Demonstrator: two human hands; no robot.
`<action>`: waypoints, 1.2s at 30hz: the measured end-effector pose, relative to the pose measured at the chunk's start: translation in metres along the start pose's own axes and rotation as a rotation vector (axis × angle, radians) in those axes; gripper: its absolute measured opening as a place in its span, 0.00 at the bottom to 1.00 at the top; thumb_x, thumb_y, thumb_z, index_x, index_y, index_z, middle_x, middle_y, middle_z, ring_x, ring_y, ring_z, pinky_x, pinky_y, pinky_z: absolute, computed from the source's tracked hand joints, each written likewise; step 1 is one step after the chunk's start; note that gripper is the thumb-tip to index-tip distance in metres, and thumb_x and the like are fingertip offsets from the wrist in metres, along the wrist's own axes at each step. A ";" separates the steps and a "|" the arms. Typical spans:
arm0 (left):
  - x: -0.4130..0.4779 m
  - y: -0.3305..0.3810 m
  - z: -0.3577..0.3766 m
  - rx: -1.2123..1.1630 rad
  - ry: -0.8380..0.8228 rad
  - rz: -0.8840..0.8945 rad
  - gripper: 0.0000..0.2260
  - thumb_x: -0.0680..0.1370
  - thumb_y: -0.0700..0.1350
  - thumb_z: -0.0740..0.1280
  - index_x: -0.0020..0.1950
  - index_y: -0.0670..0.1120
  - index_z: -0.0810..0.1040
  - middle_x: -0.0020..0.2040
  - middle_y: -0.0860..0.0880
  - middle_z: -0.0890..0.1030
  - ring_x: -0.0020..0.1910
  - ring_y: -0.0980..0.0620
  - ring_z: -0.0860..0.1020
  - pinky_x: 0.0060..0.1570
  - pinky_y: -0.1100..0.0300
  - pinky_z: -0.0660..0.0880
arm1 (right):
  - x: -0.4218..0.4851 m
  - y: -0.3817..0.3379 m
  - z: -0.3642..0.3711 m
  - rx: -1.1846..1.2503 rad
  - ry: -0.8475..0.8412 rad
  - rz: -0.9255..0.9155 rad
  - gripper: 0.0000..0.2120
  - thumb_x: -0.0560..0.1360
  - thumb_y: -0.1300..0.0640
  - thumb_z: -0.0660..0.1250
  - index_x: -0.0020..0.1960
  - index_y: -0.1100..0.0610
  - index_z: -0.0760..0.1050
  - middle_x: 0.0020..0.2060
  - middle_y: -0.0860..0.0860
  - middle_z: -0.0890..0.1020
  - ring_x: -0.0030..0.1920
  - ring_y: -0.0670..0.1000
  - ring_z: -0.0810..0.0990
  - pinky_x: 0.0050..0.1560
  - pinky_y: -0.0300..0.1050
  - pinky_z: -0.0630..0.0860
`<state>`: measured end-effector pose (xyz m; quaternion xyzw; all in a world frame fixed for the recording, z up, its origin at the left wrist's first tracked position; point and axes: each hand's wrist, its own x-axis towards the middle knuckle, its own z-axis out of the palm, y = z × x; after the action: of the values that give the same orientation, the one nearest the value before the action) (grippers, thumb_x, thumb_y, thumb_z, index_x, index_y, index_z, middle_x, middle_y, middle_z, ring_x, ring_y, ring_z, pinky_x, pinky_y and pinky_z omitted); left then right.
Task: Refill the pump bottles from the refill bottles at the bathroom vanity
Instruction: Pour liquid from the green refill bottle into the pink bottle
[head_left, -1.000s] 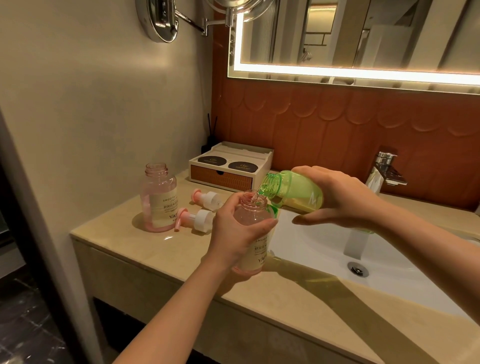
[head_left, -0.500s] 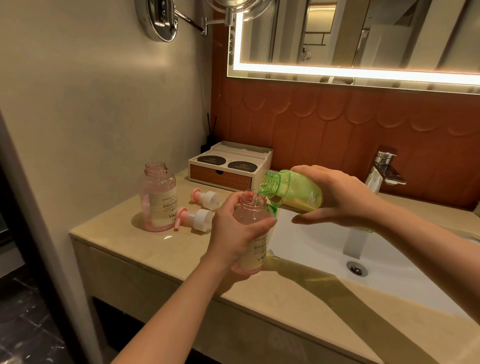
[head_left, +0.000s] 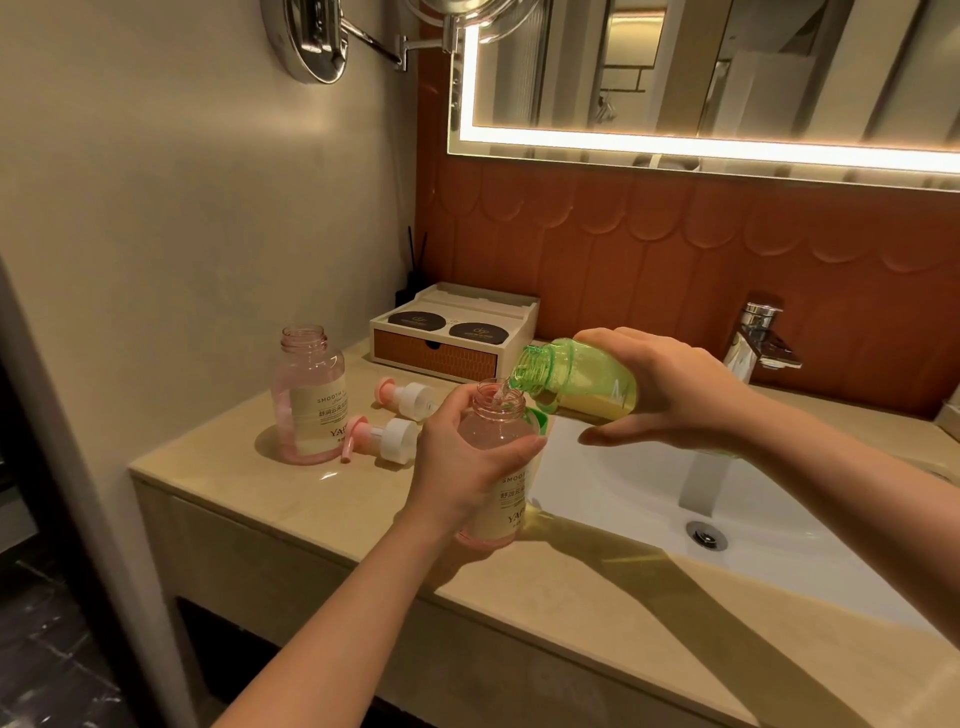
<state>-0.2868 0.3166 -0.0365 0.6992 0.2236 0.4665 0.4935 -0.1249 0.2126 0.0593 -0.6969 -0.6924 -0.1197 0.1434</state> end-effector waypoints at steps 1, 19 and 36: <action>0.000 0.000 0.000 0.000 -0.002 0.001 0.19 0.66 0.45 0.77 0.51 0.56 0.74 0.50 0.56 0.80 0.51 0.57 0.78 0.50 0.58 0.76 | 0.000 0.000 0.000 -0.003 -0.002 0.002 0.39 0.63 0.41 0.74 0.70 0.47 0.63 0.56 0.47 0.76 0.54 0.47 0.74 0.48 0.45 0.75; -0.001 0.002 0.000 -0.021 -0.008 0.000 0.19 0.66 0.43 0.77 0.50 0.56 0.74 0.49 0.57 0.80 0.49 0.60 0.78 0.47 0.63 0.75 | 0.001 -0.001 -0.003 -0.030 -0.018 0.007 0.39 0.64 0.42 0.74 0.70 0.48 0.63 0.57 0.47 0.76 0.55 0.47 0.74 0.49 0.45 0.76; -0.001 0.001 0.000 -0.026 -0.004 0.005 0.19 0.66 0.43 0.77 0.50 0.56 0.74 0.48 0.57 0.80 0.49 0.60 0.78 0.49 0.59 0.76 | 0.002 -0.003 -0.007 -0.039 -0.033 0.014 0.40 0.63 0.42 0.75 0.70 0.48 0.63 0.57 0.47 0.76 0.55 0.48 0.74 0.50 0.47 0.77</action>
<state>-0.2871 0.3158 -0.0361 0.6944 0.2148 0.4690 0.5018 -0.1280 0.2116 0.0665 -0.7062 -0.6874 -0.1209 0.1191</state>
